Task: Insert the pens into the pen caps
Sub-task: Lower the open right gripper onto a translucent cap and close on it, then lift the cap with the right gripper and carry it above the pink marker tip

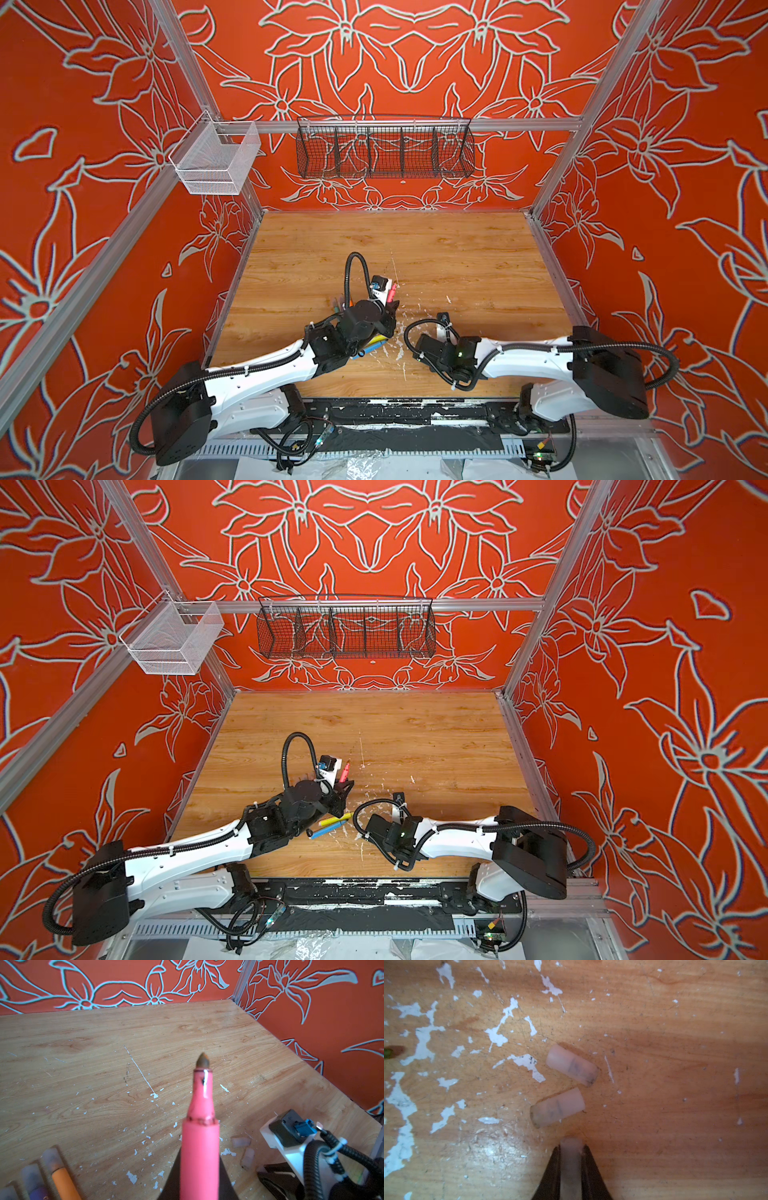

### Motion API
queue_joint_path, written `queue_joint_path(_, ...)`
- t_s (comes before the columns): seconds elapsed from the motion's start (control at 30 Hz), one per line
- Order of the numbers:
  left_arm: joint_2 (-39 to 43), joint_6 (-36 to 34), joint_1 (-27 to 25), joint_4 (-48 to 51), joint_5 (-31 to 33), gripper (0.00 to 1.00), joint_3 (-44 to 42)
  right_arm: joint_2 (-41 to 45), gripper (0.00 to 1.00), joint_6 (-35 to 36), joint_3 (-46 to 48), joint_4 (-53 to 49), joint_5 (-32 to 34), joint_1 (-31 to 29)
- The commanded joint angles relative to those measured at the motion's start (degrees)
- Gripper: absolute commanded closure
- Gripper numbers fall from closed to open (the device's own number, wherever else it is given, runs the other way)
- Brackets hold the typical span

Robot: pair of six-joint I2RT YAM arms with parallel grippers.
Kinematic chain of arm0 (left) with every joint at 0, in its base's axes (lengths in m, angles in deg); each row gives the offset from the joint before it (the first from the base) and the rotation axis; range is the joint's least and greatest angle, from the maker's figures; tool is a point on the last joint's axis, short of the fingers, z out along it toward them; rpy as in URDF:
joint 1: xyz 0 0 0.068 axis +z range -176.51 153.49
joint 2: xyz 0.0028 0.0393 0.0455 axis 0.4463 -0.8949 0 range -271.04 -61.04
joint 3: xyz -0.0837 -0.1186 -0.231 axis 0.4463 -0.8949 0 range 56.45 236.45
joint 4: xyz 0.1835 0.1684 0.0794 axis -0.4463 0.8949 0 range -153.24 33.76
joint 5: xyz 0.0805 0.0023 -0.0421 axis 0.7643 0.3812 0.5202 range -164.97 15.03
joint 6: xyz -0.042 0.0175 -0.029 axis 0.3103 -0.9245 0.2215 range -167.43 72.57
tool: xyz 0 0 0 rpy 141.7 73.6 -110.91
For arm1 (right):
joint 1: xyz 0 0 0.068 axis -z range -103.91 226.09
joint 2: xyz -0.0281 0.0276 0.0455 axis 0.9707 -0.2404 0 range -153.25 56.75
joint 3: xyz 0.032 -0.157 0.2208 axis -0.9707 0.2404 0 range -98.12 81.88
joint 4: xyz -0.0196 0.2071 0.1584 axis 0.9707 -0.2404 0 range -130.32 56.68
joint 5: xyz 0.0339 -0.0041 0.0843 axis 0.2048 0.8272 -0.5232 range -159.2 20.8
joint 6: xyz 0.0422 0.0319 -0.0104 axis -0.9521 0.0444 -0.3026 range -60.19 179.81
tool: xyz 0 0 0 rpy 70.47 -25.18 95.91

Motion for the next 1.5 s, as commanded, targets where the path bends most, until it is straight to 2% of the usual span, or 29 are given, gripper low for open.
queue_joint_path(0.0,0.61,-1.42,0.39,-4.73,-5.44,1.0,-1.72,1.29,0.9,-2.23,2.34,-2.49,0.13,0.12)
queue_joint_path(0.13,1.8,-2.25,0.4,-7.63,-11.65,1.0,-2.92,8.35,0.92,-2.25,2.5,-4.11,2.97,0.23)
queue_joint_path(0.33,2.91,-2.25,0.39,-10.23,-16.88,1.0,-4.28,25.06,0.97,0.61,0.54,-6.43,8.75,0.21)
queue_joint_path(0.47,2.98,-2.28,0.39,-12.53,-21.59,1.0,-4.9,37.02,0.99,6.42,0.42,2.39,10.19,0.21)
queue_joint_path(0.63,2.91,-2.34,0.39,-14.13,-24.99,1.0,-5.41,44.73,1.0,14.61,2.5,19.86,7.64,0.21)
queue_joint_path(0.87,2.65,-1.89,0.31,-15.5,-29.39,1.0,-5.43,42.46,1.0,19.6,6.71,45.34,2.33,0.21)
queue_joint_path(1.1,3.0,-1.82,0.35,-15.7,-30.52,1.0,-5.58,34.89,1.0,18.64,8.38,60.0,0.95,0.14)
queue_joint_path(1.17,3.09,-1.81,0.3,-15.79,-30.6,1.0,-5.59,33.34,1.0,18.8,8.46,62.51,0.92,0.12)
queue_joint_path(1.47,3.35,-1.84,0.3,-15.88,-30.55,1.0,-5.76,32.72,1.0,18.33,8.58,62.56,3.31,0.12)
